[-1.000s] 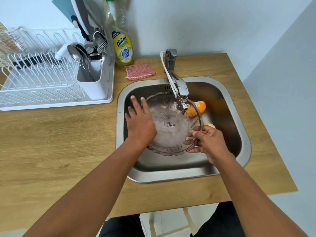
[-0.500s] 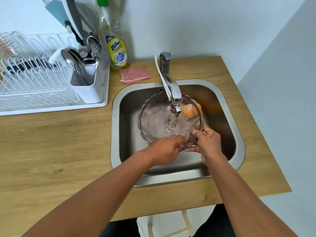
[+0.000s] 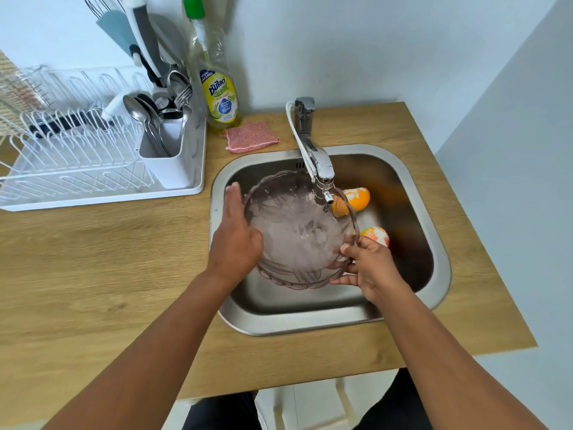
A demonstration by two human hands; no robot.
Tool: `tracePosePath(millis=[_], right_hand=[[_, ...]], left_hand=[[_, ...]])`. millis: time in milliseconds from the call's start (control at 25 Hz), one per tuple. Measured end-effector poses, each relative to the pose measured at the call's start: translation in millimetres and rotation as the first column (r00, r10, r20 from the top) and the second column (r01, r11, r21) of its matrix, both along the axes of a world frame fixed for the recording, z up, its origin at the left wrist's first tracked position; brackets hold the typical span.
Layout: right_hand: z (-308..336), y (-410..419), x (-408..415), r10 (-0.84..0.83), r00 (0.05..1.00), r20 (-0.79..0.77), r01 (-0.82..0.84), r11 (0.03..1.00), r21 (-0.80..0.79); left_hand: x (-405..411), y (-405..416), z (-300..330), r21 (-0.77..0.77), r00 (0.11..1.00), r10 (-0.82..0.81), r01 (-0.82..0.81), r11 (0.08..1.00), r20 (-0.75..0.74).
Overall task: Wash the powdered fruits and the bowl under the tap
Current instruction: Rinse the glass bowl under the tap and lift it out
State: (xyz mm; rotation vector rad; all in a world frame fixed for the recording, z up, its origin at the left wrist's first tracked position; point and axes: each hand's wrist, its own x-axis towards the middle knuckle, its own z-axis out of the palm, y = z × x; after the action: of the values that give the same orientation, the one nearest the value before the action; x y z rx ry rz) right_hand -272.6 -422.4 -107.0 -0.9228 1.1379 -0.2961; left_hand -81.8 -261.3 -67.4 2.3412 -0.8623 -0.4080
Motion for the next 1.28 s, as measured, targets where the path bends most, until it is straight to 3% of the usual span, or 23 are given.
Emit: tracePosePath(millis=[80,160,440,920,1120,1280], right_hand=[[-5.4,-0.8,7.3,0.044,0.999,0.013,-0.045,0.998,0.032],[-11.2,-0.8,18.2,0.082,0.997,0.009,-0.083,0.994,0.066],[-27.6,16.9,76.7,0.163,0.98,-0.117,-0.167,0.985,-0.03],[-6.7,33.4,133.8,0.242,0.961,-0.133,-0.255,0.962,-0.095],[28.0,35.9,151.7,0.234,0.96,-0.156,-0.27,0.921,-0.28],[57.5,29.1,151.8,0.217,0.967,-0.134,-0.255,0.819,-0.514]], left_hand=[[3.4,5.8,12.2,-0.032,0.936,0.204,-0.222,0.975,-0.286],[5.9,16.6,24.0,-0.014,0.886,0.263,-0.29,0.957,-0.381],[-2.0,43.5,64.4,-0.148,0.902,0.241,-0.31,0.939,-0.358],[-1.1,87.6,74.4,-0.296,0.909,0.121,-0.253,0.921,-0.4],[-14.7,104.4,75.1,-0.416,0.937,0.124,-0.261,0.871,-0.328],[-12.4,117.5,77.5,-0.499,0.935,0.193,-0.325,0.803,-0.299]])
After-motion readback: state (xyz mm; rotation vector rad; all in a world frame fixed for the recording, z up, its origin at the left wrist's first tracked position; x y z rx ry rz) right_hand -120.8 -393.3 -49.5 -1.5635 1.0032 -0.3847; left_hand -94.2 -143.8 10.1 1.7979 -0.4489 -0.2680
